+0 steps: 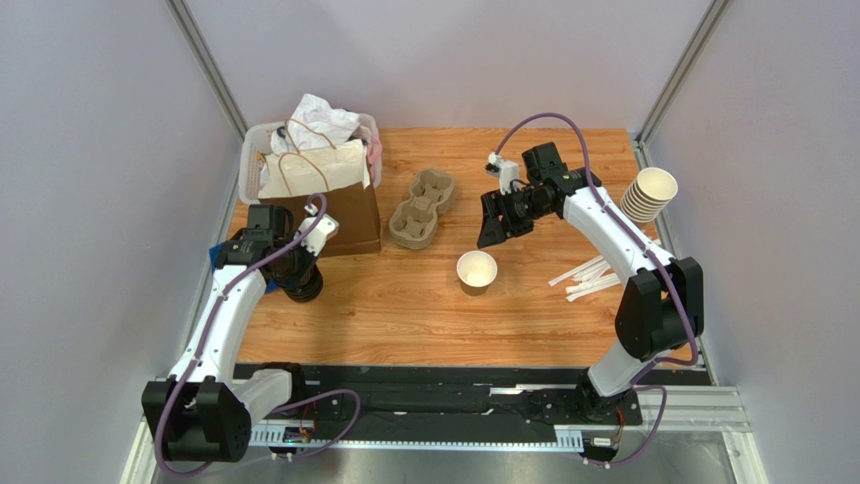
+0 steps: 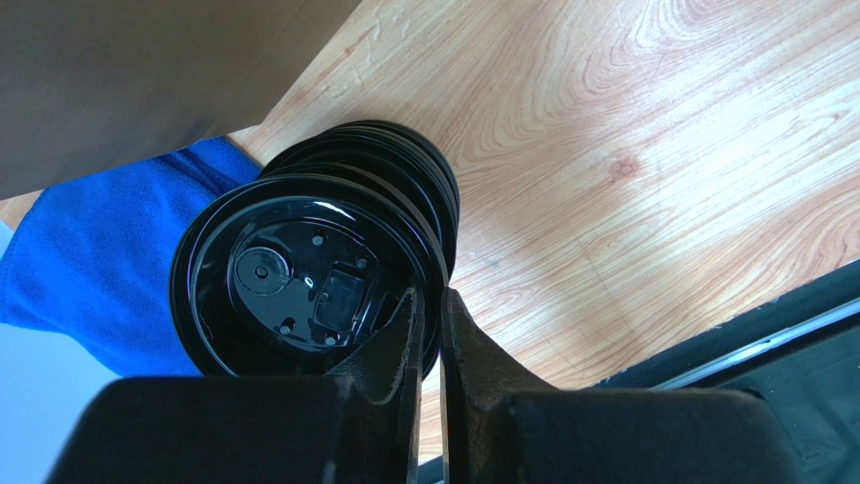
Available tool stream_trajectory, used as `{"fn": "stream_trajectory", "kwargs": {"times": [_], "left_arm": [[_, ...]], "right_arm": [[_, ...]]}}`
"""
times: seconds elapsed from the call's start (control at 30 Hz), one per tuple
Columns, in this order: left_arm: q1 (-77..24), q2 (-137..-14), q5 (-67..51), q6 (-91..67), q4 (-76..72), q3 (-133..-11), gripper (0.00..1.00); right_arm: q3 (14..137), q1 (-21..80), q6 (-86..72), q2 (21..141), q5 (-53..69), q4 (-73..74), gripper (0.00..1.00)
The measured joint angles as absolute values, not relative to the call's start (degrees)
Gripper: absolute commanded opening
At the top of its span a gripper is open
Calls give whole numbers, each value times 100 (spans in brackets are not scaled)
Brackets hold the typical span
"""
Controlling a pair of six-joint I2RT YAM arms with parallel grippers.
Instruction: Pack the takeout coffee
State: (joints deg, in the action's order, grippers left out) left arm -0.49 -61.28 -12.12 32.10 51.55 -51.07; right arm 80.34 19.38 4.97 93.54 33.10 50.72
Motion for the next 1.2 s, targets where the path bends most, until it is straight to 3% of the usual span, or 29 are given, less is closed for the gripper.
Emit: {"fn": "stream_trajectory", "kwargs": {"times": [0.33, 1.2], "left_arm": [[-49, -6128, -1076, 3249, 5124, -5065, 26], [-49, -6333, -1166, 3236, 5282, -5122, 28]], "right_arm": [[8034, 1938, 497, 9354, 3308, 5072, 62], [8034, 1938, 499, 9351, 3308, 5074, 62]]}}
